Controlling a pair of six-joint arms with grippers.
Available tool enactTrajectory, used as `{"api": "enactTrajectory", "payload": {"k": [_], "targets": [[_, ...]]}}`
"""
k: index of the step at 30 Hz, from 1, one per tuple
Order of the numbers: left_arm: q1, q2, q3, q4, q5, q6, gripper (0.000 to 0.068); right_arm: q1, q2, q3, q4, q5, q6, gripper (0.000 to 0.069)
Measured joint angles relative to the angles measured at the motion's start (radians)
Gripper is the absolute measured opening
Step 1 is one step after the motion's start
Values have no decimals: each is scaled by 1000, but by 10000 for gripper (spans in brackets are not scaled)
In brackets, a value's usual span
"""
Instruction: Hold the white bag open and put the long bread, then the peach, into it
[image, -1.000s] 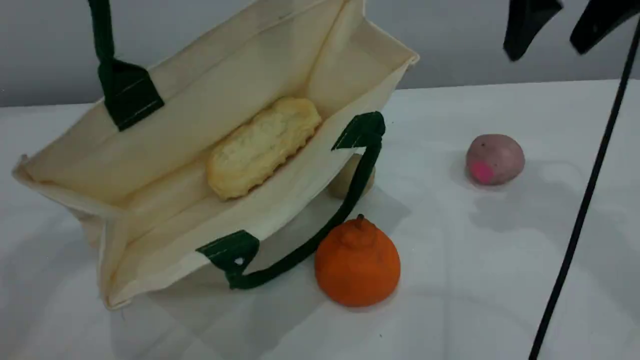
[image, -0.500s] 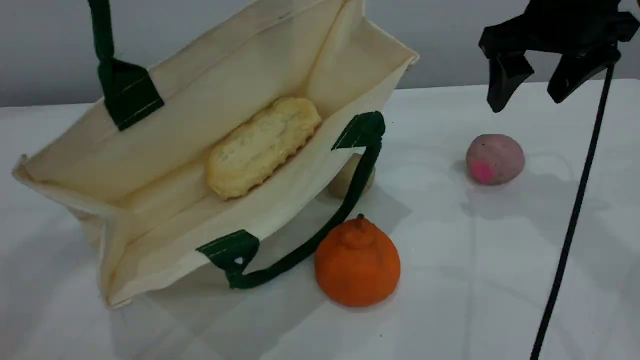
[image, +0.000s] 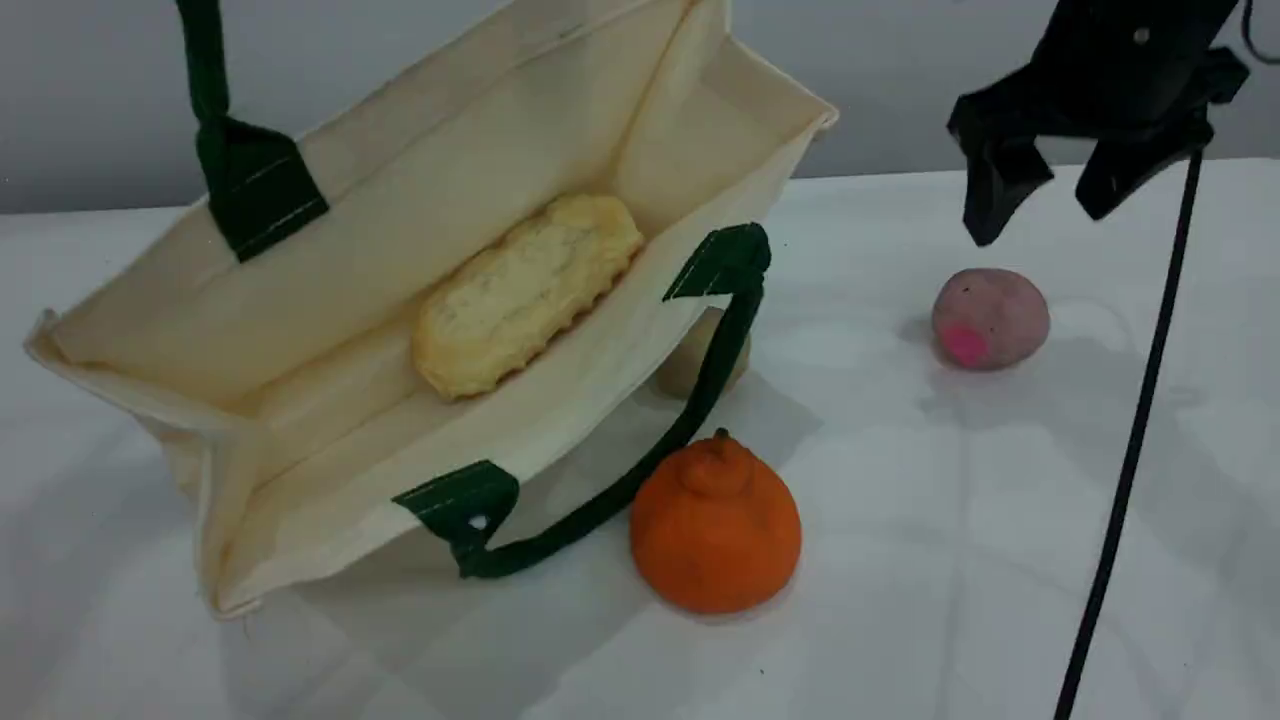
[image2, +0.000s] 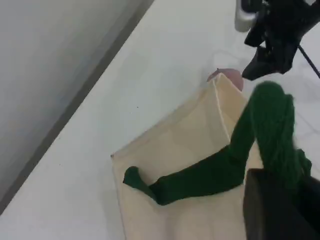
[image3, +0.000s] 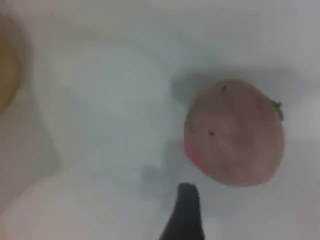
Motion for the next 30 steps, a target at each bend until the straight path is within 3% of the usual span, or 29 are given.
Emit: {"api": "enactTrajectory", "payload": {"k": [22,26,30], "targets": [[0,0,0,0,0,0,93,0,175,-18,29,-129,-11,566],[0,0,0,0,0,0,93,0,191,-18,27,-151,-11,542],[0,0,0,0,0,0,93,0,191,-18,28,-169,-11,464]]}}
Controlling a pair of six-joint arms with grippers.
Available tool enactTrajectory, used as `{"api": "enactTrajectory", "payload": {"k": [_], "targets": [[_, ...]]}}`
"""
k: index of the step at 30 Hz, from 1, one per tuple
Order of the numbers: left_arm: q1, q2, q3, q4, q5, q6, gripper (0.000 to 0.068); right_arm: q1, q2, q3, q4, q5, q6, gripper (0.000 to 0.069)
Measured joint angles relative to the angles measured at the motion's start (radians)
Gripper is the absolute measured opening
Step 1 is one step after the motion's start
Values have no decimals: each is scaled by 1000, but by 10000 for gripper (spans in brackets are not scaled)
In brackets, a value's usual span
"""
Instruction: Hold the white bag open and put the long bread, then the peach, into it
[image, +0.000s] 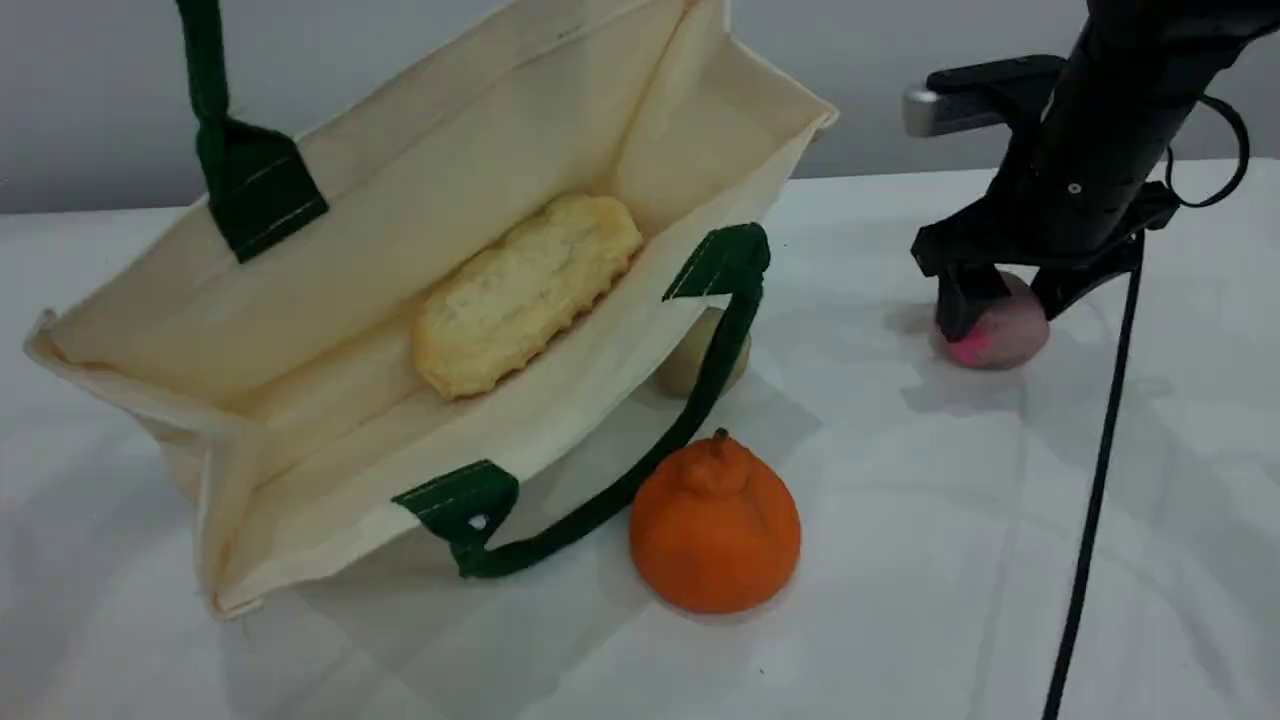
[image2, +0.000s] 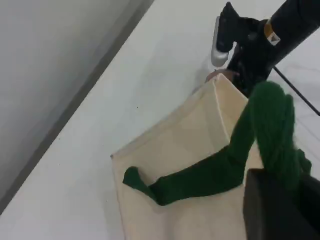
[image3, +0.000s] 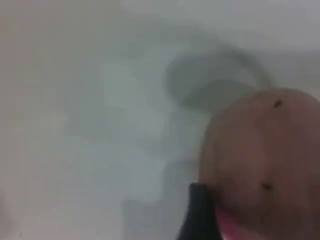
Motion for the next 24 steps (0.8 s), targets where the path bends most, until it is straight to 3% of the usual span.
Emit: {"api": "enactTrajectory", "payload": {"k": [5,8,15,24], "targets": [[0,0,0,0,0,0,93,0,0,0,1,-15,-1,283],[0,0,0,0,0,0,93,1,0,0,-15,-15,-15,209],[0,0,0,0,0,0,93,1,-6,0,-58,13,27,209],[0,0,0,0,0,0,93,0,-122,2,-241,183,203,192]]}}
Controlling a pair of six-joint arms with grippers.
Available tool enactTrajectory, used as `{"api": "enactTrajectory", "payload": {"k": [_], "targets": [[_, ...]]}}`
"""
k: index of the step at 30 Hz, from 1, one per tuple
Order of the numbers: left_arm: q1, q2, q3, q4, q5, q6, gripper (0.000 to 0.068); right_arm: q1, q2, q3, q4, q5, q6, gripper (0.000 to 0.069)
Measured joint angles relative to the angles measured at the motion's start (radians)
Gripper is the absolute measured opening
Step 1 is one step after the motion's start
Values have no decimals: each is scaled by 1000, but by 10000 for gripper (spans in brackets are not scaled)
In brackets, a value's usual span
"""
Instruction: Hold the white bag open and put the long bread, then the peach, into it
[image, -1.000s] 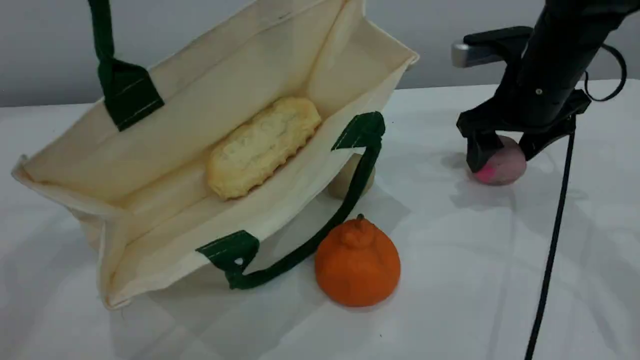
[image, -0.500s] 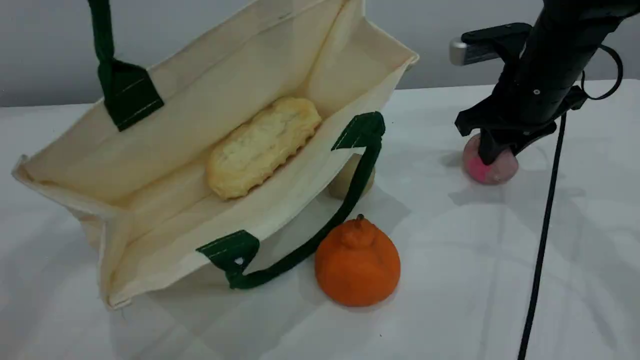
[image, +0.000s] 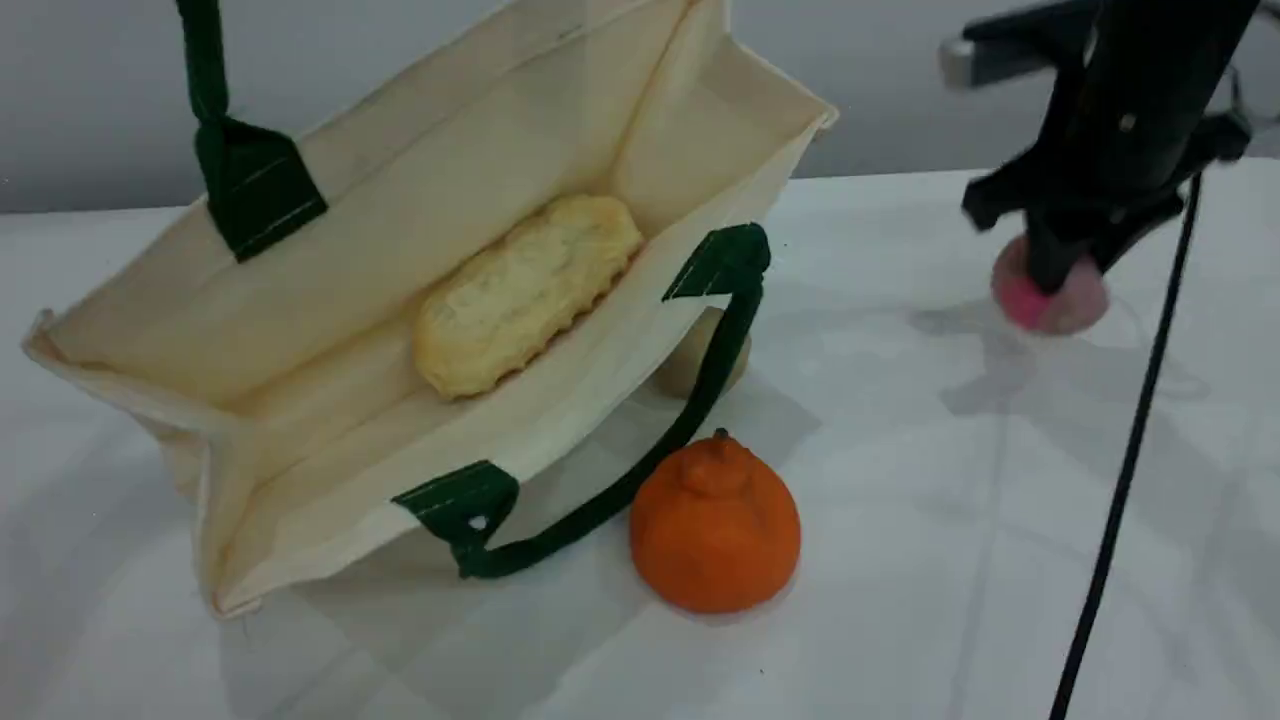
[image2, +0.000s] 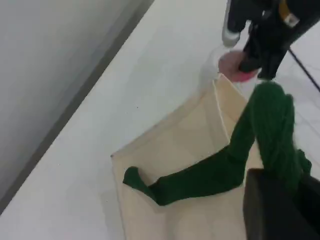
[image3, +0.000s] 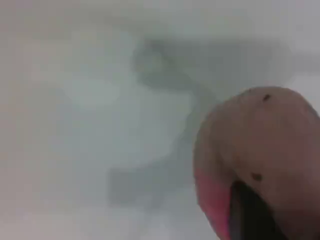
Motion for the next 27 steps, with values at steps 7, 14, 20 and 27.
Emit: {"api": "enactTrajectory", "payload": {"k": [7,14,20,27], "targets": [[0,2,0,11,0,7,93,0,-121,0,-11,126,32,192],[0,3,0,23,0,7,93,68,-288,1,45,210,2,192],[0,3,0,23,0,7,93,205,-453,63,42,200,26,192],[0,3,0,23,0,7,93,368,-606,225,55,136,103,190]]}}
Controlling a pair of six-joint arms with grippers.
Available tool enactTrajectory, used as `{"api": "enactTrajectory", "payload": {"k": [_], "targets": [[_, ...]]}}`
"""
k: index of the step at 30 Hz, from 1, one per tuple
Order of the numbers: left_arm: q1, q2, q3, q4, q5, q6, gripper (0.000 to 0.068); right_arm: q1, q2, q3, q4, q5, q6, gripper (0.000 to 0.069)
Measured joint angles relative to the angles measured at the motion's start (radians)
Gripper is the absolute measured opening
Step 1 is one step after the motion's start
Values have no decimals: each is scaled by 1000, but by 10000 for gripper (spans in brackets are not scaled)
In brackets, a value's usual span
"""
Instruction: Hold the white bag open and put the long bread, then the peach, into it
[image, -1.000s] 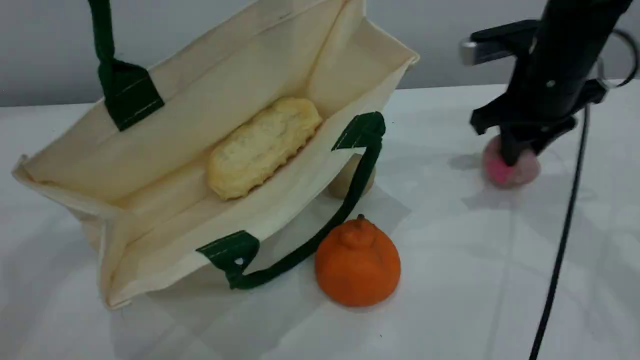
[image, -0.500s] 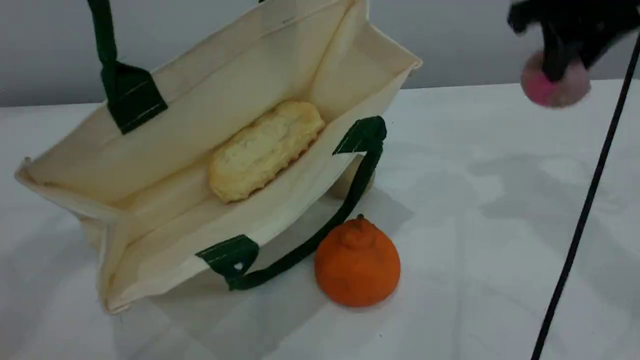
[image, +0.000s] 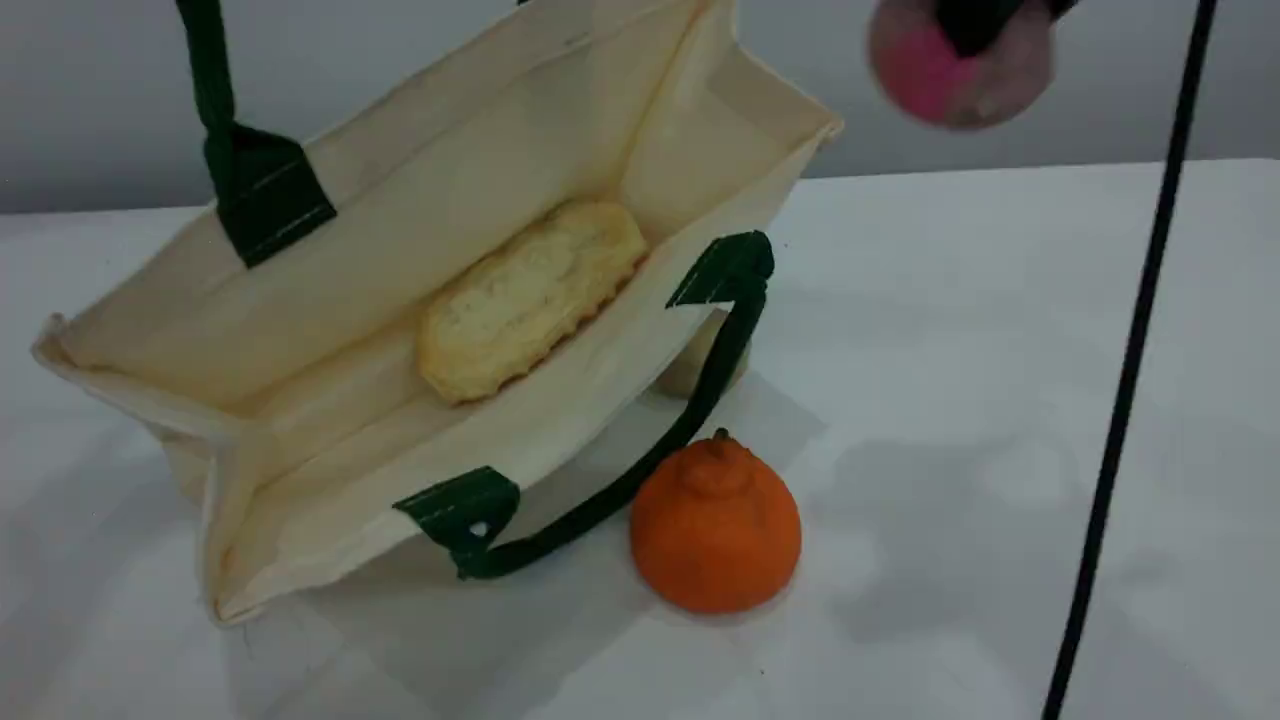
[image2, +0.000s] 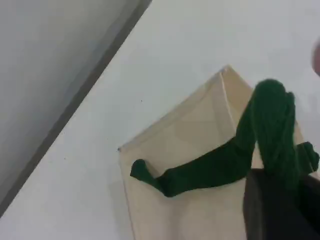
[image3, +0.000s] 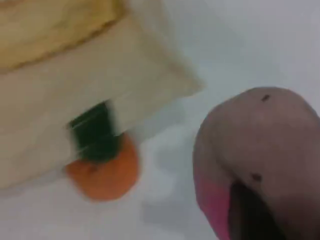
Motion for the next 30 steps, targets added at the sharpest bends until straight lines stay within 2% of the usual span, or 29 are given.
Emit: {"api": "enactTrajectory", "payload": {"k": [5,11,22,30], "targets": [[0,0,0,-1,0,0,93,133,3,83,33,-104,45,188],[0,0,0,-3,0,-6,93,242,62,85,46,-279,61,188],[0,0,0,-3,0,-19,93,240,233,80,41,-580,57,186],[0,0,0,-2,0,-26,93,240,385,-2,37,-631,57,185]]}}
